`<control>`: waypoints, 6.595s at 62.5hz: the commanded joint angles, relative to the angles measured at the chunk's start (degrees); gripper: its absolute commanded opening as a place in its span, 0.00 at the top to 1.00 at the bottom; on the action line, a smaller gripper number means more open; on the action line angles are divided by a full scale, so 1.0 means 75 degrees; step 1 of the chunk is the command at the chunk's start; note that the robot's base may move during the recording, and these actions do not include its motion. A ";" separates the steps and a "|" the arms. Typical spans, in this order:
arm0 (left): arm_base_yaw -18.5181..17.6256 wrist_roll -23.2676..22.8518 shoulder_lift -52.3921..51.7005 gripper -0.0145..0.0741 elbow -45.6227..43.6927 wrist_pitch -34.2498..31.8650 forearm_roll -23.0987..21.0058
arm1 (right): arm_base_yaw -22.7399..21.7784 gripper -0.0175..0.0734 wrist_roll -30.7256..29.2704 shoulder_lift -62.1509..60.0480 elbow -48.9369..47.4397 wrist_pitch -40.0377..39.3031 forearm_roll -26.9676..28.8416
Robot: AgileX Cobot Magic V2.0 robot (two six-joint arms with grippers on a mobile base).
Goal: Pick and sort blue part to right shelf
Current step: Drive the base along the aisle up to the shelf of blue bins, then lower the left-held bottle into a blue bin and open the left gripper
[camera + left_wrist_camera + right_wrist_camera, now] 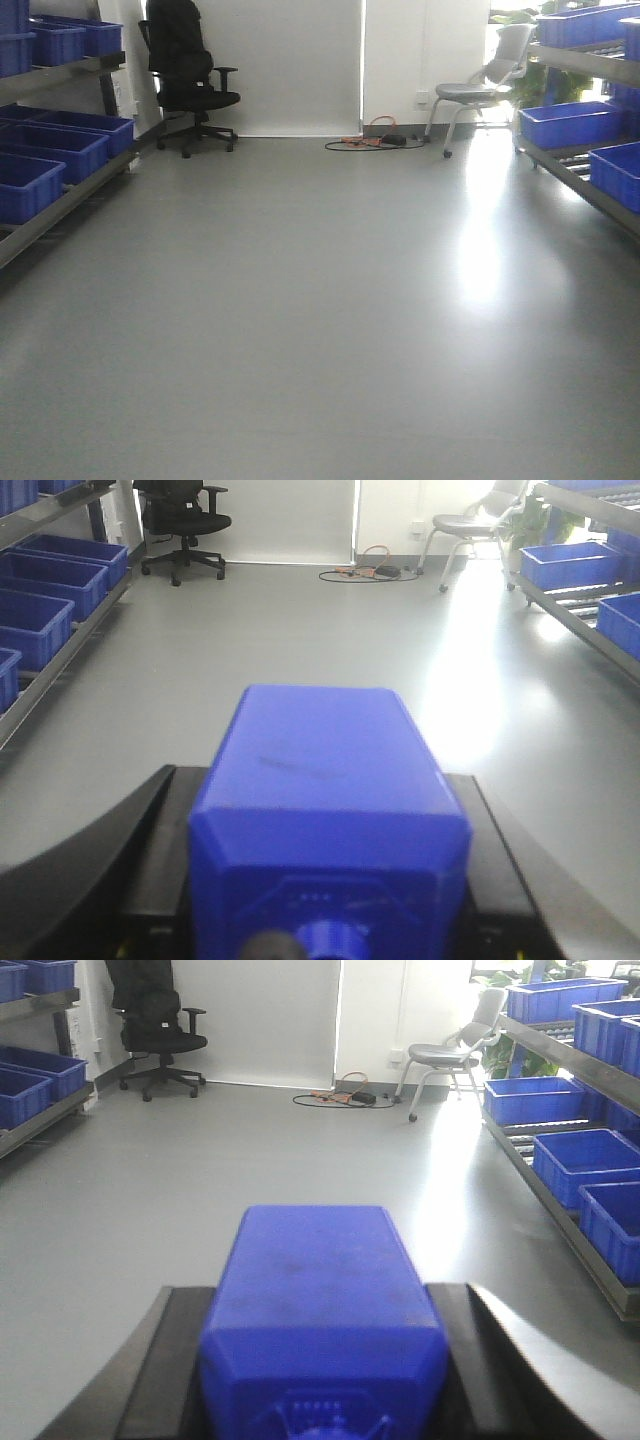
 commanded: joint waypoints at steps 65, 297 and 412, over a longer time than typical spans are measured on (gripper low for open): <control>0.0005 -0.0045 0.0102 0.46 -0.0206 -0.0692 -0.0060 | -0.0034 0.47 -0.0065 0.0073 -0.0238 -0.0747 -0.0054; -0.0055 0.0801 0.5720 0.46 -0.2653 -0.3662 -0.1115 | 0.0828 0.47 -0.0065 0.5143 -0.2876 -0.2125 -0.0331; -0.0932 0.0753 0.7871 0.68 -0.3812 -0.3864 -0.1132 | 0.0386 0.74 -0.0042 0.6411 -0.3965 -0.1239 0.1162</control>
